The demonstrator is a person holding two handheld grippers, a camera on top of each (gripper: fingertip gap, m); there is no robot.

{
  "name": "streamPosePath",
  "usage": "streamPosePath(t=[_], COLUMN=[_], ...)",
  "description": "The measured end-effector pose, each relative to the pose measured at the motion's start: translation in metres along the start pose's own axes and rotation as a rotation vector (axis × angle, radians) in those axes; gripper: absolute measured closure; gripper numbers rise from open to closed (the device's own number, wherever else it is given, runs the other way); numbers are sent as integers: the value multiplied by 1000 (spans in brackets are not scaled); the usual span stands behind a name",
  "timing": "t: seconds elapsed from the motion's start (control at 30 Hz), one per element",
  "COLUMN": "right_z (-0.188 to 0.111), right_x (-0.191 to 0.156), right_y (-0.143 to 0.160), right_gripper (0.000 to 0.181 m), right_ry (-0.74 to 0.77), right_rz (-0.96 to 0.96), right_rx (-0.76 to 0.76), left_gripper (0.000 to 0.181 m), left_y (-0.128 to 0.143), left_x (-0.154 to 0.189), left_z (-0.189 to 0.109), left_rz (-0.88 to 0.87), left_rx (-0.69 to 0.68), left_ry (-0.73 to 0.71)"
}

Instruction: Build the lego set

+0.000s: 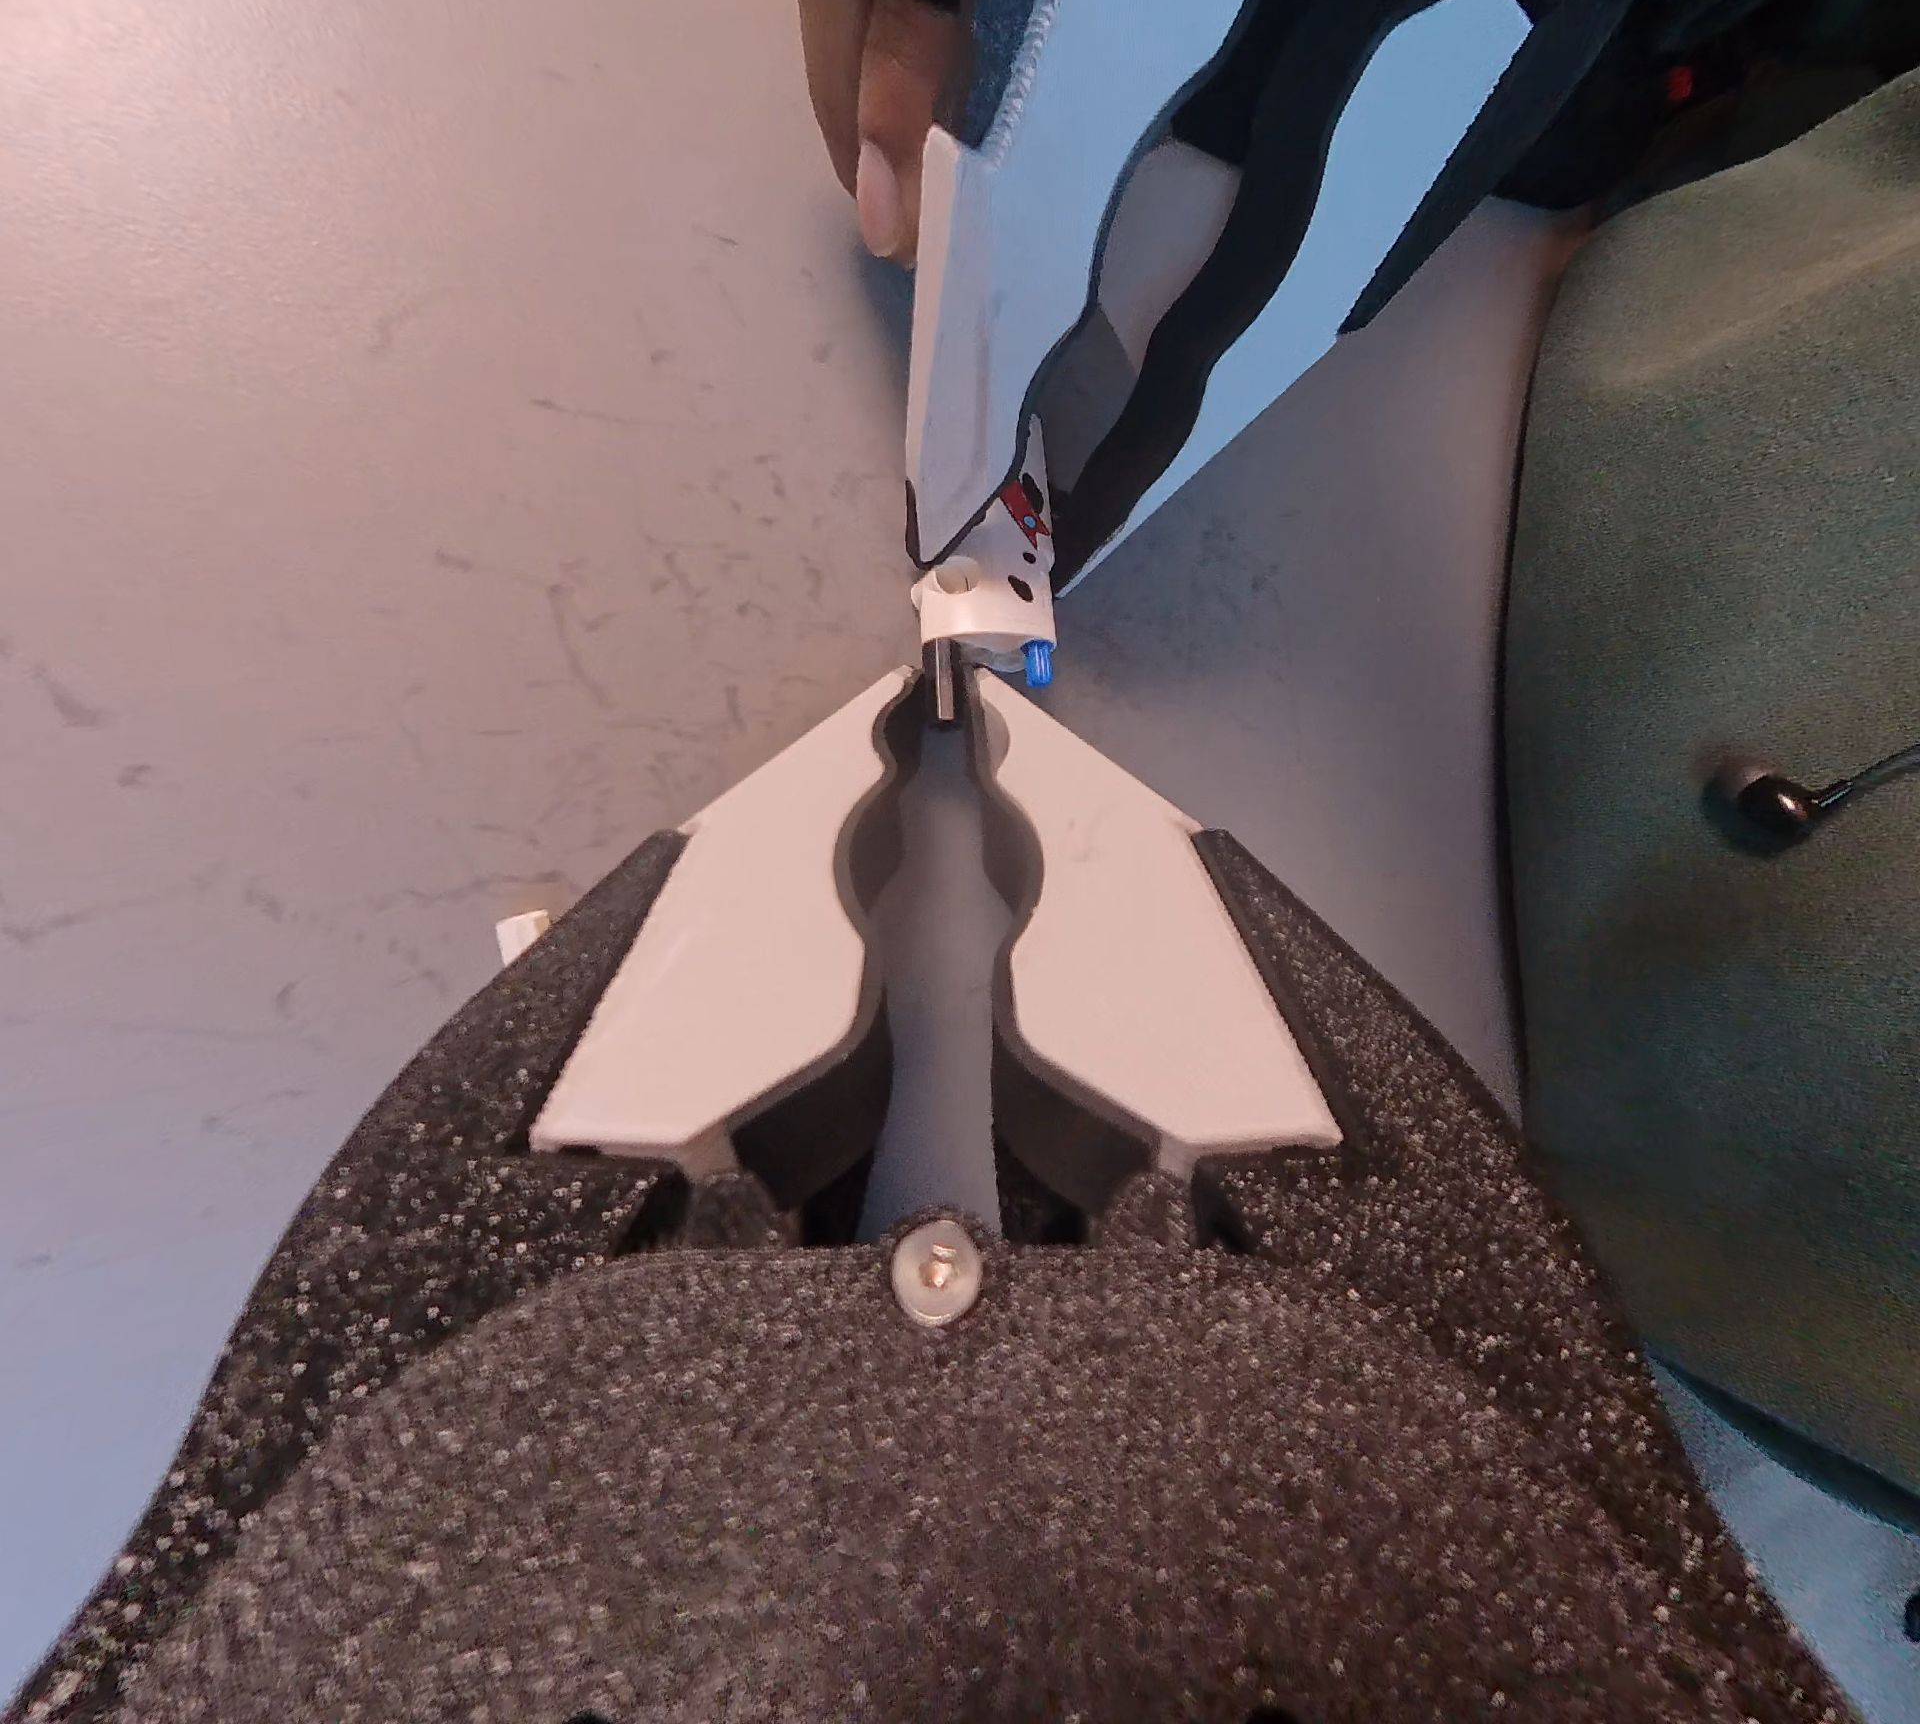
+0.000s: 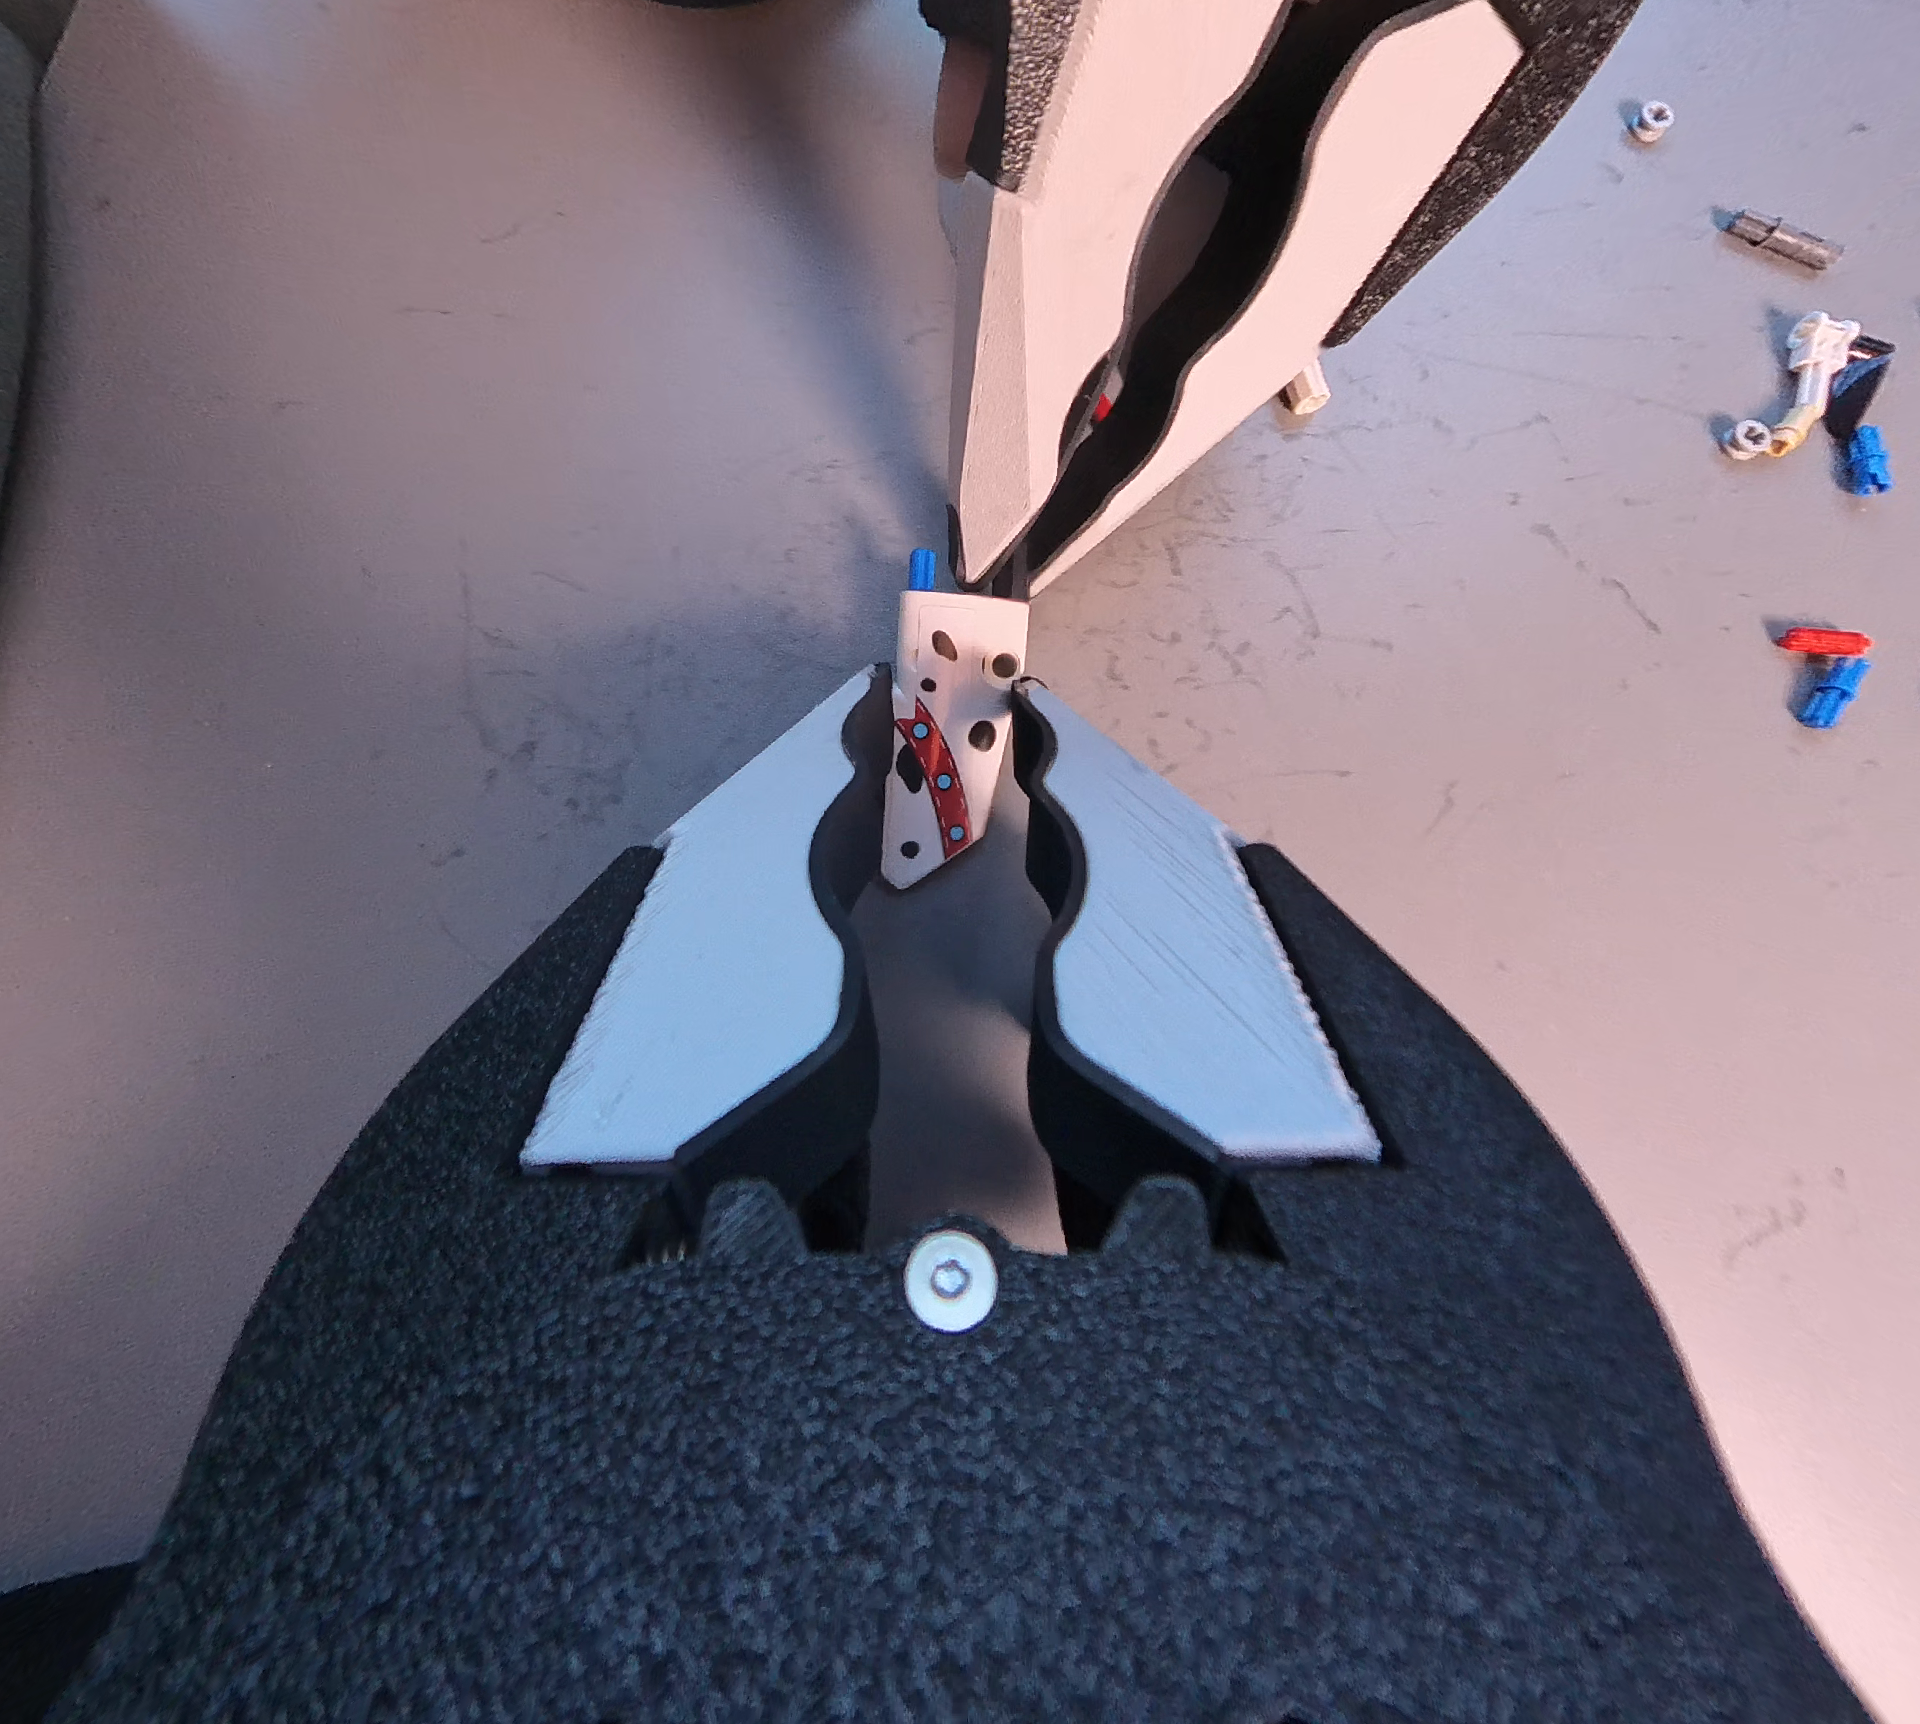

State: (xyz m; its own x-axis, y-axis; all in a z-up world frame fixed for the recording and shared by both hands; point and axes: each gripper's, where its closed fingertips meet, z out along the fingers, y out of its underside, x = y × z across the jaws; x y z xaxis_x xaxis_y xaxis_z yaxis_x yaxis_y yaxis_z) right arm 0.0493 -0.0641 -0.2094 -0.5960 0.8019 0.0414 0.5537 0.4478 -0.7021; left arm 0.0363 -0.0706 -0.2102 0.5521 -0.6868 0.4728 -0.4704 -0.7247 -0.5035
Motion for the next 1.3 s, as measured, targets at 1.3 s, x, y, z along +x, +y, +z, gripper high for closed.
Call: streamPosePath(t=[1.3], right_z=[-12], right_x=[7], right_y=[15], right_gripper=[159], right_ry=[63], right_rz=[34], right_rx=[-15], left_gripper=[165], left_y=[24], left_x=[-53], left_z=[-47], left_rz=[233], left_rx=[127], left_ry=[-324])
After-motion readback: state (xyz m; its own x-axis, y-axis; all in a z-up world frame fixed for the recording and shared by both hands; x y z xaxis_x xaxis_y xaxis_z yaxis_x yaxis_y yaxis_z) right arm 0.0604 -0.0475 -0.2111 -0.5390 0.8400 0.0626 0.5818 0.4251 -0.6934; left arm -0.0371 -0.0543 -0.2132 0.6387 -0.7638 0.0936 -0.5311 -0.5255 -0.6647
